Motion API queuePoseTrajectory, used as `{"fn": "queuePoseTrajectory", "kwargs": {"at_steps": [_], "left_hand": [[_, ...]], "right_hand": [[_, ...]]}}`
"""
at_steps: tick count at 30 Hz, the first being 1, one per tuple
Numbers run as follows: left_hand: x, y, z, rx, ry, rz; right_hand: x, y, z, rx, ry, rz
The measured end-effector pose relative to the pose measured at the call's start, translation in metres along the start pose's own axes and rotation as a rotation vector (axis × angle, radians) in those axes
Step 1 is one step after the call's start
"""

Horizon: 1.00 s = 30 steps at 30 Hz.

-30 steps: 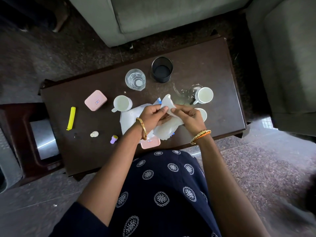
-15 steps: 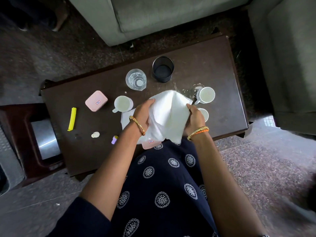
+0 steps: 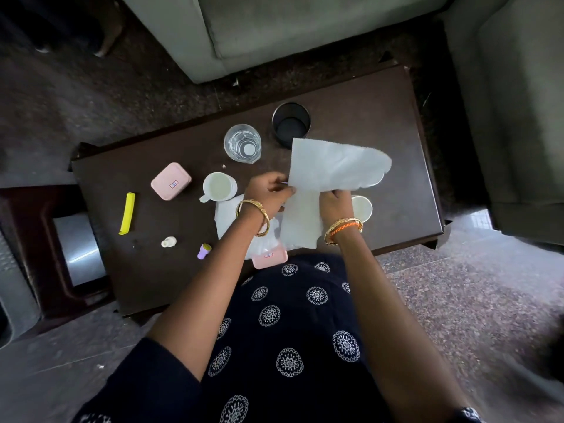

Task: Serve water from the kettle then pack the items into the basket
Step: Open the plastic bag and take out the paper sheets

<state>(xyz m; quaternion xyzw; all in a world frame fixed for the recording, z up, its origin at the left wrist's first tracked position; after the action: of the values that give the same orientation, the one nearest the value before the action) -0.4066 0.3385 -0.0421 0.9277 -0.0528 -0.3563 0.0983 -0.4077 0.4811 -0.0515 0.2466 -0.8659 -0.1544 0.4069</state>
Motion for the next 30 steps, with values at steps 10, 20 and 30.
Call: {"fn": "queuePoseTrajectory", "kwargs": {"at_steps": [10, 20, 30], "left_hand": [[-0.005, -0.011, 0.006, -0.252, -0.208, 0.391], [0.031, -0.002, 0.023, -0.285, -0.019, 0.282], [0.050, -0.007, 0.086, -0.333, 0.002, 0.035]], "right_hand": [[0.007, 0.002, 0.008, 0.103, -0.074, 0.609], [-0.008, 0.027, 0.104, -0.448, -0.090, 0.108], [0.042, 0.022, 0.279, -0.140, 0.054, -0.343]]}}
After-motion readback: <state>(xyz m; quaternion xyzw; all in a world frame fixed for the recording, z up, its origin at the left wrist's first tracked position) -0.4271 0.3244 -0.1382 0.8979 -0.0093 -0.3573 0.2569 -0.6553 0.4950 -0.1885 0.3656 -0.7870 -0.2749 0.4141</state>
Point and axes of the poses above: each hand's wrist, its own z-axis towards the middle knuckle, its own y-axis out of the back of the hand, x = y × z, the point moved 3 cm from there along z, towards the middle knuckle, and after that the axes turned 1 degree about x, right-handed, at the moved point
